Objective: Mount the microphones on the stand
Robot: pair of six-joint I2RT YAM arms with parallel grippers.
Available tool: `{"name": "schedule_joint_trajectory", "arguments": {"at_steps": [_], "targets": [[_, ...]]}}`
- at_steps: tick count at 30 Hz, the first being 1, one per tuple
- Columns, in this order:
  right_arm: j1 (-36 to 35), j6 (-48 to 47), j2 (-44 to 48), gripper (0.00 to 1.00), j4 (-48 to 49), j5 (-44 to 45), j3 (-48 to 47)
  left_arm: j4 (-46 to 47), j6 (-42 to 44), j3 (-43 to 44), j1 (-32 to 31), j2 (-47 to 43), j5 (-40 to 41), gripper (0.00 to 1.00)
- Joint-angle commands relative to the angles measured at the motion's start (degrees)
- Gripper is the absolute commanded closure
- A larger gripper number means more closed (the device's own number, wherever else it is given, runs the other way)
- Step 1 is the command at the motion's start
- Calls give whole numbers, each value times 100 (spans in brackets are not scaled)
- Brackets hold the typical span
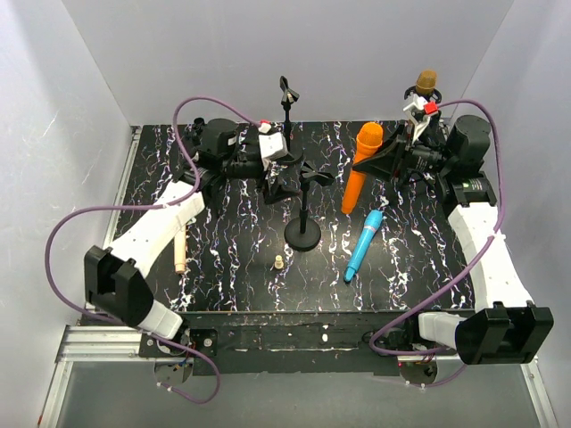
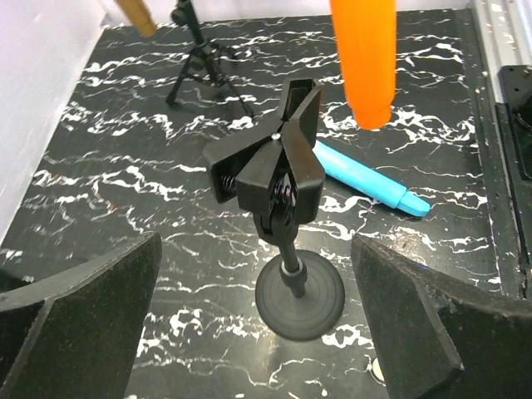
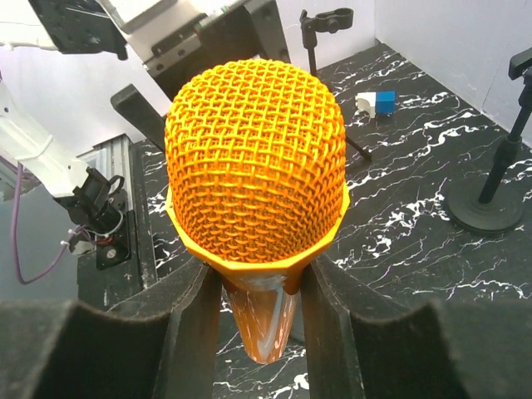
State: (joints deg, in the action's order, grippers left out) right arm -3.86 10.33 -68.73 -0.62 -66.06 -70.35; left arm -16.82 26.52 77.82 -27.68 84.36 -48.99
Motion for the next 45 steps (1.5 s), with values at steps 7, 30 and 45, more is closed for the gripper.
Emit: {"name": "schedule_joint_trajectory", "arguments": {"at_steps": [7,30,45], "targets": [[-133,83,-237,99,721,-240,56,1039,-155,444,-9,643,-1121,2],[-414,-57,-448,99,827,-241,100,2579,-1800,198,0,1065,-1736,35],[-475,-83,-545,99,976,-162,-93,2227,-2028,-135,-18,714,-1429,100]]}}
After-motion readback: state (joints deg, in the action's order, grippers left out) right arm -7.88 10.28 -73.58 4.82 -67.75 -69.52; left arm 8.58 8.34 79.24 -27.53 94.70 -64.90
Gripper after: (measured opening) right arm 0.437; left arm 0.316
